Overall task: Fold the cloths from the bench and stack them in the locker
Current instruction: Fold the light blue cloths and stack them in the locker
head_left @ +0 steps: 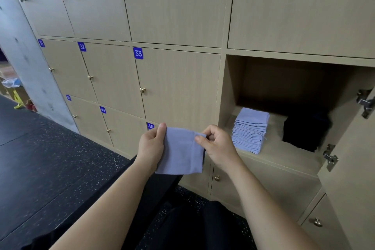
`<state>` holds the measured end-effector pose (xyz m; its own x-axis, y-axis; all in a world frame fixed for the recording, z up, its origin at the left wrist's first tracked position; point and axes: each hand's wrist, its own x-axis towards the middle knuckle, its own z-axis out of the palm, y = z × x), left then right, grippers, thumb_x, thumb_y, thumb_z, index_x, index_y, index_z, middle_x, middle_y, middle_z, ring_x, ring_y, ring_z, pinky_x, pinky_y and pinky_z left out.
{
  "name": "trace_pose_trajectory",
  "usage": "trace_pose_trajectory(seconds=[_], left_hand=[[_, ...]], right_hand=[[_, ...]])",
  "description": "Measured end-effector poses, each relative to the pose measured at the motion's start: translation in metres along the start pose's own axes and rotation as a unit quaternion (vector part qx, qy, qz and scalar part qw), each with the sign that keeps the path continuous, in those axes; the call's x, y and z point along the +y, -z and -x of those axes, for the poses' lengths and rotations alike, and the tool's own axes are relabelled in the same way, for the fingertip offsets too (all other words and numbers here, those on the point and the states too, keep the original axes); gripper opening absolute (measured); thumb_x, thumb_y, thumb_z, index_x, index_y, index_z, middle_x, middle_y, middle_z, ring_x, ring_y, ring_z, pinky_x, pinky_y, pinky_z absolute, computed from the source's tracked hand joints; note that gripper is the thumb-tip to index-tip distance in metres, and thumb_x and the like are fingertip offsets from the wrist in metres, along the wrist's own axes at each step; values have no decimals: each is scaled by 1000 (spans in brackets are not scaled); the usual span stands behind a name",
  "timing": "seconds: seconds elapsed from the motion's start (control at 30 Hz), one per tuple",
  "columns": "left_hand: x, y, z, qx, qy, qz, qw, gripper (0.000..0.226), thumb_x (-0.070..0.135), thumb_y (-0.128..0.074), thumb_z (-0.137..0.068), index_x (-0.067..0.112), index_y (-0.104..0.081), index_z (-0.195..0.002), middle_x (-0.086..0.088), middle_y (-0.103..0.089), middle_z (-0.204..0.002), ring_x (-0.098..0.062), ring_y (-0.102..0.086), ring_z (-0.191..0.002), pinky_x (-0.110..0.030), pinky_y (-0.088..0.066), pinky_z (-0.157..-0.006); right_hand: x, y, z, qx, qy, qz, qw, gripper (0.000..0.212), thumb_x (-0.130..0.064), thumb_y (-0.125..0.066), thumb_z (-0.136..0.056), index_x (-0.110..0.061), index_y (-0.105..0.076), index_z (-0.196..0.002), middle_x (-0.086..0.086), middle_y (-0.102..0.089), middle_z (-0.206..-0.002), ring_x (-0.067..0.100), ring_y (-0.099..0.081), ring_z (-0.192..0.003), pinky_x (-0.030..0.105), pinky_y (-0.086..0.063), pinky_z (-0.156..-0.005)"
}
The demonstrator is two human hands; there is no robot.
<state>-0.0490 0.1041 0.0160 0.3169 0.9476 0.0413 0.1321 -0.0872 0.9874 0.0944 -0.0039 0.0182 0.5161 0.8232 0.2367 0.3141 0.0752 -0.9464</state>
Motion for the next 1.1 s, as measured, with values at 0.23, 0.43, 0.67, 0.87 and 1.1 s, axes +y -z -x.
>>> trace_pose_trajectory(seconds=[0.23,0.43,0.67,0.87,1.1], left_hand=[[15,-29,0,128,-123,-133,975,40,37,-38,-103,11,-42,-73,-2,-49,-66,-23,-44,-64,-35,-30,-58],[19,-53,-4,48,-102,-120,986,46,48,-37,-101,14,-41,-71,2,-48,-67,-17,-44,-63,-31,-29,-57],[-8,-80,1,-72,-83,-163,980,50,47,-54,-94,-1,-59,-84,-6,-58,-55,-16,-54,-48,-27,-42,-51],[-4,-117,1,-109,-86,-155,978,40,41,-53,-97,4,-56,-82,-1,-59,-60,-7,-55,-45,-20,-37,-46],[-12,-171,-23,-187,-67,-185,963,34,27,-50,-100,7,-54,-72,1,-48,-62,-14,-41,-56,-25,-29,-51]], right_hand=[[2,2,3,17,-79,-96,992,45,-16,-77,-80,-15,-47,-114,7,-69,-102,17,-68,-89,29,-56,-73],[16,22,4,60,-103,-76,990,11,-5,-67,-87,-15,-66,-83,13,-73,-96,21,-68,-85,37,-54,-81],[29,51,10,56,-133,-63,987,9,-11,-64,-90,-15,-63,-98,5,-71,-95,16,-65,-75,22,-50,-56],[53,84,8,164,-166,0,972,21,-9,-67,-83,-16,-60,-102,10,-70,-101,28,-68,-90,42,-57,-77],[90,123,-1,270,-171,54,946,15,-15,-71,-80,-26,-63,-75,-4,-70,-77,19,-68,-77,39,-54,-73]])
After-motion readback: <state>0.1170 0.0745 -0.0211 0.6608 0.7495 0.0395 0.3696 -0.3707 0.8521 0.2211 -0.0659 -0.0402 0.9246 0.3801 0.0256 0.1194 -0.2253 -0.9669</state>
